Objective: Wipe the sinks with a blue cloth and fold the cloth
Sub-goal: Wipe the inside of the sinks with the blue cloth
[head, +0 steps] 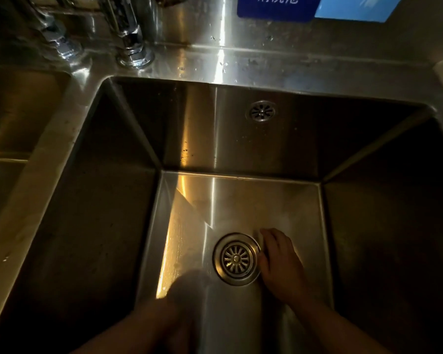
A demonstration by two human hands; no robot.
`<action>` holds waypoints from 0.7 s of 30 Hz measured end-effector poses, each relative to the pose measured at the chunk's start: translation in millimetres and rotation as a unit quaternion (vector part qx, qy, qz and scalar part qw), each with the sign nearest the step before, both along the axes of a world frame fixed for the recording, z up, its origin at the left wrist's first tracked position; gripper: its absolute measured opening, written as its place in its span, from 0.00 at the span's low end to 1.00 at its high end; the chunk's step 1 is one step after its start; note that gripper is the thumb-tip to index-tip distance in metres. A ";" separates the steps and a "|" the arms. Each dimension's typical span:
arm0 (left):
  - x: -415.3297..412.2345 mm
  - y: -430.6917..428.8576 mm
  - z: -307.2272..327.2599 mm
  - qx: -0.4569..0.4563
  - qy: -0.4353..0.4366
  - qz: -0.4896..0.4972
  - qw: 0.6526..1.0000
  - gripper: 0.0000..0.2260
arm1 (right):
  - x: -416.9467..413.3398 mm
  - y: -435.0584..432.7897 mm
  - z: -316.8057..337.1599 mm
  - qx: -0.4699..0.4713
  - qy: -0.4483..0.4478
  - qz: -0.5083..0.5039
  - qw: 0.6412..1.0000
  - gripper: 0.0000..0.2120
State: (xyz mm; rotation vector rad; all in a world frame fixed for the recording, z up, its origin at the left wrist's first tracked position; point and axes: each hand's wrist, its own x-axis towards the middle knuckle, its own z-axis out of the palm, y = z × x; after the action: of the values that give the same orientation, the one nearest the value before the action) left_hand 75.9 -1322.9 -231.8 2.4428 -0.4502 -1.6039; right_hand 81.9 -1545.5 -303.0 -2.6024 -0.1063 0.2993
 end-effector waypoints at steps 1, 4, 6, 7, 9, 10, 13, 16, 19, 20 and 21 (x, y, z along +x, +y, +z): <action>6.1 -0.5 -6.9 -0.008 0.016 -0.044 0.999 0.14 | 2.5 -1.7 0.6 0.000 -0.011 0.001 1.000 0.22; 61.0 6.7 2.2 0.015 0.041 0.008 0.999 0.21 | 9.5 -6.0 1.6 -0.006 -0.034 -0.003 0.999 0.22; 100.0 15.4 5.4 -0.006 -0.108 0.105 0.989 0.26 | 14.1 -7.4 0.5 -0.008 -0.042 -0.011 0.999 0.21; 116.0 22.5 3.3 -0.010 -0.194 0.125 0.973 0.28 | 16.4 -8.4 -0.4 -0.008 -0.044 -0.012 0.999 0.21; 136.7 35.2 -5.0 0.024 -0.343 0.088 0.935 0.31 | 20.2 -10.8 -2.5 -0.008 -0.049 -0.013 0.999 0.21; 140.2 42.7 -12.9 0.044 -0.391 0.063 0.917 0.33 | 20.5 -12.8 -3.9 -0.008 -0.051 -0.013 0.999 0.21; 135.0 58.3 -35.6 0.069 -0.418 0.049 0.905 0.35 | 18.0 -18.4 -10.1 -0.016 -0.042 -0.011 0.999 0.23; 132.5 59.6 -48.8 0.047 -0.450 0.091 0.887 0.29 | 16.0 -23.8 -18.1 -0.036 -0.013 -0.006 0.999 0.25; 137.0 57.8 -54.1 0.061 -0.427 0.106 0.896 0.28 | 17.1 -25.6 -19.8 -0.038 -0.009 -0.002 0.999 0.25; 139.4 59.8 -56.3 0.064 -0.419 0.114 0.898 0.28 | 18.4 -25.2 -19.1 -0.034 -0.010 -0.004 0.999 0.24; 141.5 62.6 -57.4 0.067 -0.412 0.117 0.901 0.28 | 20.0 -25.2 -18.9 -0.028 -0.012 -0.006 1.000 0.24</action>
State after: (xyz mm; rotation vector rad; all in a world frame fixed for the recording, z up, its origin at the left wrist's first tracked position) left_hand 217.3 -1260.2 -289.2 3.0481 -0.1294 -0.4531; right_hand 101.9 -1570.7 -321.9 -2.6625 -0.0919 0.2715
